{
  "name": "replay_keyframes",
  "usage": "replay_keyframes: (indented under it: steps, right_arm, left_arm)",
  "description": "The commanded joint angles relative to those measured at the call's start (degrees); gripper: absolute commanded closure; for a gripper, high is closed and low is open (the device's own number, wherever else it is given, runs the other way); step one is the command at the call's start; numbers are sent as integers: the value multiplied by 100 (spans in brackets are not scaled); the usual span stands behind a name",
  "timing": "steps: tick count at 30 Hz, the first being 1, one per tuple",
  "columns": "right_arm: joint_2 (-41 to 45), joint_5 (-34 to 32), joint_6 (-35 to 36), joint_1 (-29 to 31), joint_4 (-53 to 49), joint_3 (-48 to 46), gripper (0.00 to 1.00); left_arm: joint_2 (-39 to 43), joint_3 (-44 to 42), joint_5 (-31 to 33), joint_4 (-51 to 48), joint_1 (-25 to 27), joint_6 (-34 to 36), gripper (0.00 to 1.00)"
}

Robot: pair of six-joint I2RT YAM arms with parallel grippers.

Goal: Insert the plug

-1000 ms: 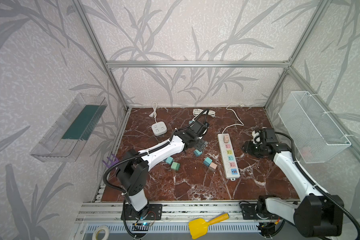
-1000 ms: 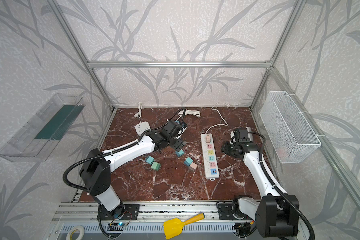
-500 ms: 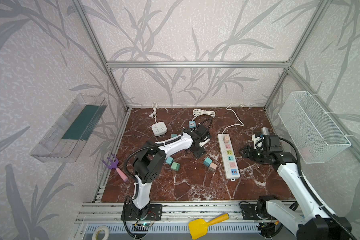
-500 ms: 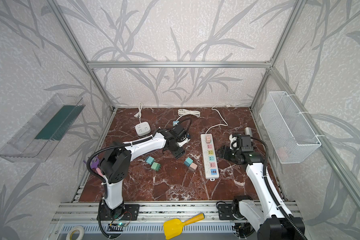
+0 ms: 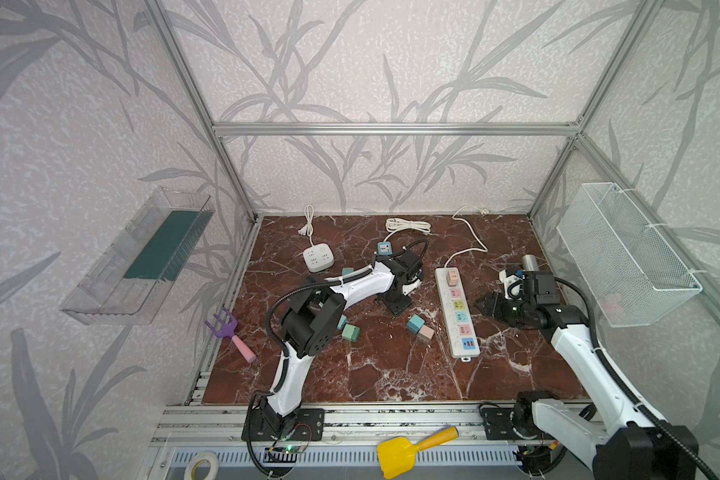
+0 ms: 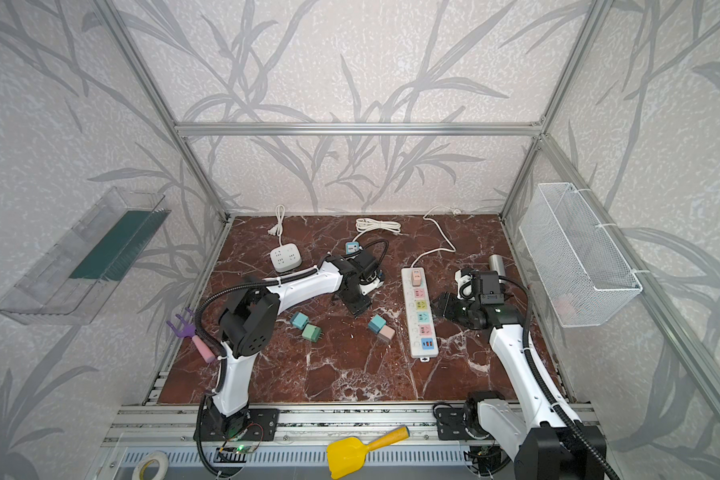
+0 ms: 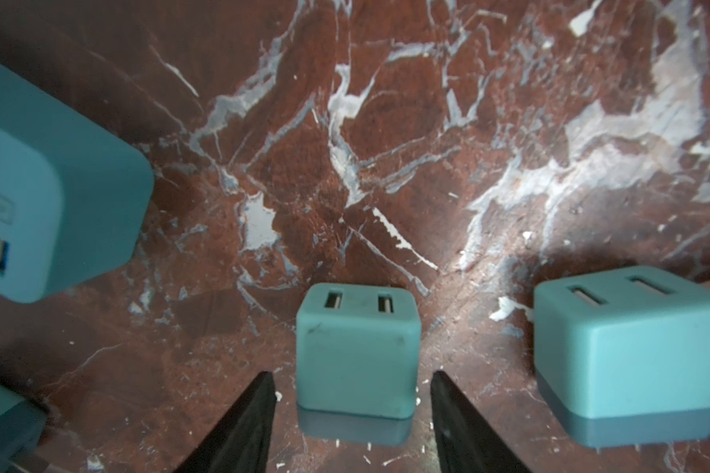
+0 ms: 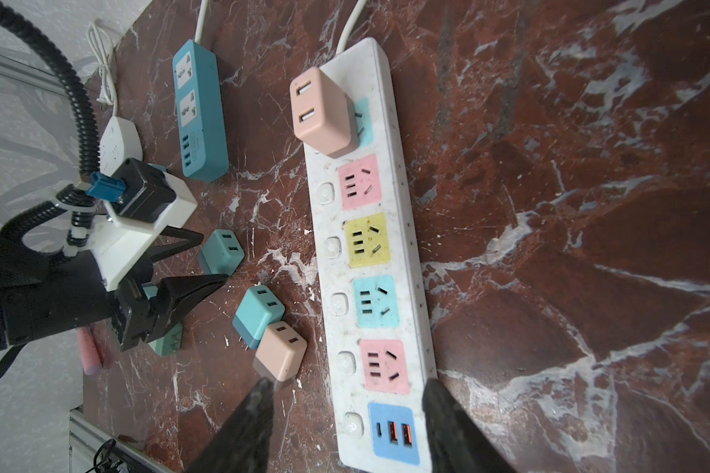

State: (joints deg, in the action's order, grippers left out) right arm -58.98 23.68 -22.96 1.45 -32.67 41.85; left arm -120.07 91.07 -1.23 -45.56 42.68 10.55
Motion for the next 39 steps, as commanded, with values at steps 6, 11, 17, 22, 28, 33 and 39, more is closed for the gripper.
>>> replay_keyframes:
  steps: [6,11,17,22,28,33,39]
  right_arm:
    - [-184,108,-20,4,69,201,45]
    - [-228,120,61,4,20,280,45]
    - [-150,127,102,8,-57,324,45]
    - [-31,166,99,4,-118,345,45]
    - [121,154,132,4,-256,390,45]
    - [237,106,128,6,-318,386,44]
    - [262,207,99,9,-288,404,44]
  left_arm:
    - [-18,-148,-111,-13,-18,-183,48]
    - [-58,-186,-175,-3,-20,-252,51]
    - [-42,-343,-173,-34,-22,-287,50]
    - [-51,-400,34,75,-22,-415,51]
    - [-54,-315,-1,215,-5,-586,45]
    - [-123,-182,-105,182,-4,-708,41]
    - [-120,-194,-138,202,6,-824,42]
